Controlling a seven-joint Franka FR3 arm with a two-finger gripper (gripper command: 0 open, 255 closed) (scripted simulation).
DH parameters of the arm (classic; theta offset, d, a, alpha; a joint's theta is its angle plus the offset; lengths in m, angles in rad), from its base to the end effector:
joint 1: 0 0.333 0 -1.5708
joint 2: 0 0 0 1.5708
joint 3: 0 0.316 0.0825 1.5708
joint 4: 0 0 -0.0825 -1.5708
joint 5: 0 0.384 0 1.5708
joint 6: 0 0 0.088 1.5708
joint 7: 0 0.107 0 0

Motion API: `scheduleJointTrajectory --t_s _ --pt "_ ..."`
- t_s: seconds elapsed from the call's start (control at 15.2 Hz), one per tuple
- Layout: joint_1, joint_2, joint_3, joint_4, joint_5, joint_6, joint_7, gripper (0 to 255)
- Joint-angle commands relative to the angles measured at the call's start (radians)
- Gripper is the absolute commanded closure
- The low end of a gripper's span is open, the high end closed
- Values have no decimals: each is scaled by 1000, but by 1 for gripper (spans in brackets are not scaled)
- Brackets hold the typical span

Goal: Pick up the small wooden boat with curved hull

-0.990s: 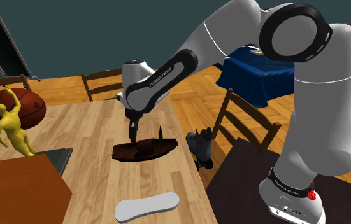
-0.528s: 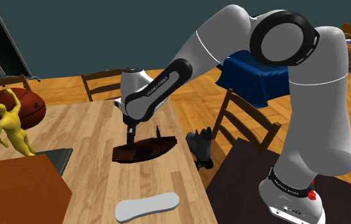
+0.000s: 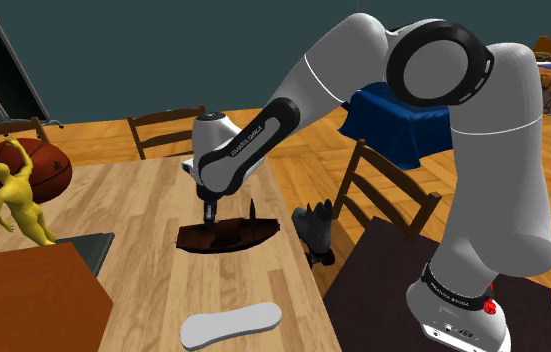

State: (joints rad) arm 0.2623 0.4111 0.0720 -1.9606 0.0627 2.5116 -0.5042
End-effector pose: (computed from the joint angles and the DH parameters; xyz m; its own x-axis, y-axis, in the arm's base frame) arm 0.5965 0.2043 0.2783 0.7004 0.6966 0.1556 0.7048 -0.7094 0.0032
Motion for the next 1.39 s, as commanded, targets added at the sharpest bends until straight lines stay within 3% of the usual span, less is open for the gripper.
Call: scheduleJointTrajectory --t_s 0.0,0.2,1.32 --pt "0 1 0 0 0 0 0 255" --pt "1 1 0 -4 0 3 2 255" --pt "-1 -119 0 45 -1 -165 11 255"
